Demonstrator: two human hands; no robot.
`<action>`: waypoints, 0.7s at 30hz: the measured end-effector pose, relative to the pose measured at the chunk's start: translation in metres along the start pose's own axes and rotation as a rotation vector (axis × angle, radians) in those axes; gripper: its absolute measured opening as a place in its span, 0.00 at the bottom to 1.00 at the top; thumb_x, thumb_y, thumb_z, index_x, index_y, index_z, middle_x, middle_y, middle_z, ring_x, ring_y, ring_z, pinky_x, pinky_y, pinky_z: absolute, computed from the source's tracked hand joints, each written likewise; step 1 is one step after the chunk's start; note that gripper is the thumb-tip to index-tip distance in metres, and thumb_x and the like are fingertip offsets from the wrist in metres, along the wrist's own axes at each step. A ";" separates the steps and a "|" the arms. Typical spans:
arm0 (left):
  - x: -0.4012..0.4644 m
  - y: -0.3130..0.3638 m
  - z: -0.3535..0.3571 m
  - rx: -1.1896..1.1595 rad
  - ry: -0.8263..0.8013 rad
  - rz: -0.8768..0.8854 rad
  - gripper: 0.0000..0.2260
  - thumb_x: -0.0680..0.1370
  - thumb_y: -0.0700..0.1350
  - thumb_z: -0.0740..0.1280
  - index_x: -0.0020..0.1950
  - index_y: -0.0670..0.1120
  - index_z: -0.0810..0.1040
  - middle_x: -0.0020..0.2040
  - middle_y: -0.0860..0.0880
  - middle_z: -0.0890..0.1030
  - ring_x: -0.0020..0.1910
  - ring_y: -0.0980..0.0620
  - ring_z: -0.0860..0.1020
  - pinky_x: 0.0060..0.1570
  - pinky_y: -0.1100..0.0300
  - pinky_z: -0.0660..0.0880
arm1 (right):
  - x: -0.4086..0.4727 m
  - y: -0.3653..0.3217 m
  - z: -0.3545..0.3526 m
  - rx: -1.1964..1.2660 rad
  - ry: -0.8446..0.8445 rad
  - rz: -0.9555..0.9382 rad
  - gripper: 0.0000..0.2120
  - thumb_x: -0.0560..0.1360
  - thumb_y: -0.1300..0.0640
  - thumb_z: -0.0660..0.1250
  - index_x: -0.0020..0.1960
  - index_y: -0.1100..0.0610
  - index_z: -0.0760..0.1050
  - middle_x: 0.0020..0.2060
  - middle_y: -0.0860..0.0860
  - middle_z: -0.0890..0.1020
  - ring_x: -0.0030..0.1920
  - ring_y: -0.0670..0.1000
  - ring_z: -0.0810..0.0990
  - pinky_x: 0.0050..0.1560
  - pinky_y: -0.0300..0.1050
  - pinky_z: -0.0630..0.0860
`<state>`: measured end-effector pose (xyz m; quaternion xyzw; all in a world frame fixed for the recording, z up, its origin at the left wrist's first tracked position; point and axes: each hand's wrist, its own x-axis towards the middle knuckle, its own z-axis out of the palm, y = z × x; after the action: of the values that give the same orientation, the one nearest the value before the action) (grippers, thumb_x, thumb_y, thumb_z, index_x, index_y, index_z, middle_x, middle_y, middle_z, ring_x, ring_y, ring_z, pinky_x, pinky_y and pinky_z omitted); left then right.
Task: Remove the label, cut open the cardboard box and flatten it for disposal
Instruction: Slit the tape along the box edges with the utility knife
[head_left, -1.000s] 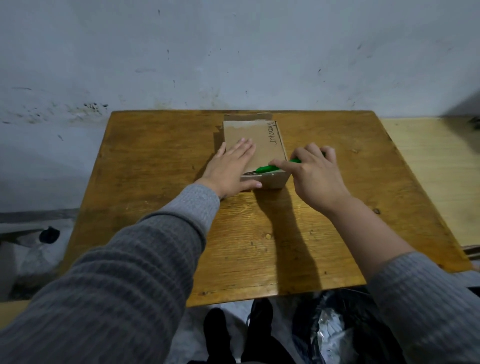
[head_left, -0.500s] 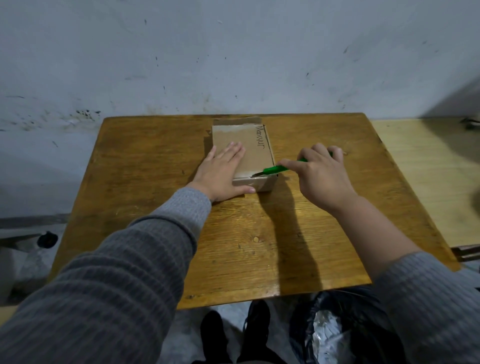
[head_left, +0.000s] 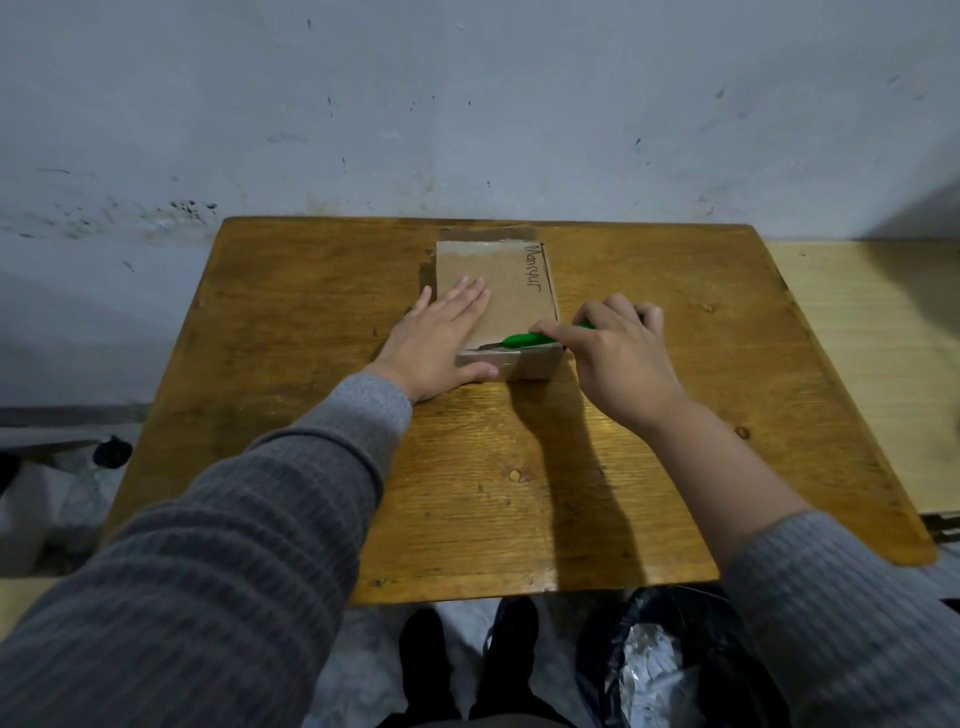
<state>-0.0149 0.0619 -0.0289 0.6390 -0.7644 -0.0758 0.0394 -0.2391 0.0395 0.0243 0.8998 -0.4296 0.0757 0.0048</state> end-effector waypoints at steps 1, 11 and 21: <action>0.000 0.000 0.000 0.002 0.000 -0.003 0.43 0.75 0.65 0.62 0.79 0.47 0.45 0.80 0.50 0.46 0.78 0.53 0.44 0.73 0.51 0.41 | 0.000 0.000 0.000 -0.006 0.002 -0.002 0.20 0.78 0.57 0.58 0.66 0.41 0.71 0.49 0.51 0.76 0.53 0.55 0.69 0.50 0.51 0.58; 0.001 0.002 0.001 0.006 -0.017 -0.023 0.44 0.74 0.64 0.63 0.79 0.47 0.44 0.80 0.50 0.45 0.78 0.53 0.43 0.73 0.50 0.40 | -0.003 0.001 0.002 -0.080 0.008 -0.041 0.22 0.76 0.60 0.61 0.66 0.42 0.71 0.49 0.52 0.76 0.52 0.57 0.69 0.50 0.52 0.57; -0.001 0.003 -0.002 0.040 -0.053 -0.038 0.43 0.75 0.65 0.61 0.79 0.48 0.42 0.79 0.51 0.43 0.77 0.54 0.42 0.74 0.43 0.41 | -0.014 0.021 0.007 -0.070 0.064 0.003 0.23 0.77 0.64 0.59 0.66 0.42 0.72 0.47 0.53 0.75 0.51 0.57 0.70 0.50 0.51 0.57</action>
<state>-0.0171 0.0629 -0.0261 0.6518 -0.7543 -0.0781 0.0052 -0.2638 0.0366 0.0145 0.8955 -0.4332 0.0893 0.0499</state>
